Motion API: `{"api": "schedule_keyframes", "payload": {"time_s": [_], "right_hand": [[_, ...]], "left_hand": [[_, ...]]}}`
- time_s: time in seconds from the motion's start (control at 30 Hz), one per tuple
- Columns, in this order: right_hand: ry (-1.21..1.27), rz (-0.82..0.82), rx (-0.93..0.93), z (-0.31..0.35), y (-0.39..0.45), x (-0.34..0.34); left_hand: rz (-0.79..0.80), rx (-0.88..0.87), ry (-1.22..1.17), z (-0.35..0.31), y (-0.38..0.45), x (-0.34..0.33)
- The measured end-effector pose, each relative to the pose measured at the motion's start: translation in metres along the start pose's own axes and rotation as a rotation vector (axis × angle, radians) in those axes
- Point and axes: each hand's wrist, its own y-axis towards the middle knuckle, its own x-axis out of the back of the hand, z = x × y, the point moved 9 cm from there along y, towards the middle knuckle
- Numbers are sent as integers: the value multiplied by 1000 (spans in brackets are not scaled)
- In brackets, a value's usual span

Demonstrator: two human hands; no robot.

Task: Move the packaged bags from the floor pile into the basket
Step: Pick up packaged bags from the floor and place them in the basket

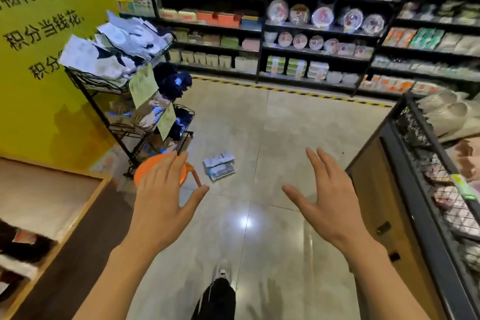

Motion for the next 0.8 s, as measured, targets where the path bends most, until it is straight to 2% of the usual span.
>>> {"api": "schedule_keyframes", "payload": {"time_s": [0.2,0.37,0.67,0.8], "right_hand": [[-4,62,11,4,135,-30],[0,42,16,1,241,-47],[-47,93,85,-27,415,-107],[-15,141,155,-38,502,-151]], "left_hand": [[6,48,-95,30,131,-32],[-7,63,-138,56,239,-53],[69,127,-119,85,370,-121],[97,216,-95,105,425,-156]]}}
